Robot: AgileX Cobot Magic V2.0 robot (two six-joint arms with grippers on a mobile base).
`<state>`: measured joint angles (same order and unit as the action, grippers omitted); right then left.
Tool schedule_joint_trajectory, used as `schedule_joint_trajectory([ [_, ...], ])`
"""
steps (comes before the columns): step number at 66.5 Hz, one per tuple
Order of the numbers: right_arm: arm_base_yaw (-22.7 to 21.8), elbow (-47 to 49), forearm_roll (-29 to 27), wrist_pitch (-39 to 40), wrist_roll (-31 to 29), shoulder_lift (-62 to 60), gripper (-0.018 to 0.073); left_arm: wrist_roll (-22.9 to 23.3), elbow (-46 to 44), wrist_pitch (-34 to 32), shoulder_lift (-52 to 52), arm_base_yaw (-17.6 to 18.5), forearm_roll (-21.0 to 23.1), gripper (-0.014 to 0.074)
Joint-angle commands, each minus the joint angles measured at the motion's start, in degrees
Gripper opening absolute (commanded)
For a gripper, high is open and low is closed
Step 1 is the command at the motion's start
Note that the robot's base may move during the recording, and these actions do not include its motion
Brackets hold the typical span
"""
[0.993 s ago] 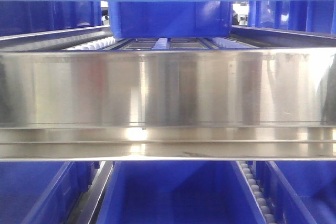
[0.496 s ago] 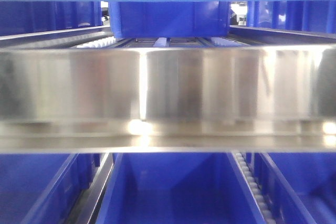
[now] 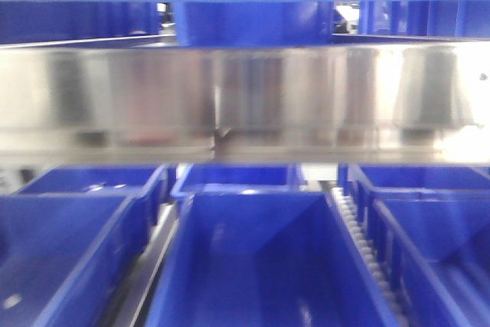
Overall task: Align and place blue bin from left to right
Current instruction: 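Drive the base away from the rack holding the bin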
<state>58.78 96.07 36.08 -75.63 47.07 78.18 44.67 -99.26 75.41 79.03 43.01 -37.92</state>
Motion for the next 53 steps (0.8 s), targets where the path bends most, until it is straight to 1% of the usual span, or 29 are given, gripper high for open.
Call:
schedule_joint_trajectory([
  [1,1.5,0.5,-1.6,5.8,-0.3,0.0,-0.0162,0.3,-1.0,-5.5,0.0,1.7,2.7,-0.0111],
  [53,1.5,0.5,-1.6,5.8,-0.3,0.0,-0.0162,0.3,-1.0,-5.5,0.0,1.7,2.5,-0.0111],
])
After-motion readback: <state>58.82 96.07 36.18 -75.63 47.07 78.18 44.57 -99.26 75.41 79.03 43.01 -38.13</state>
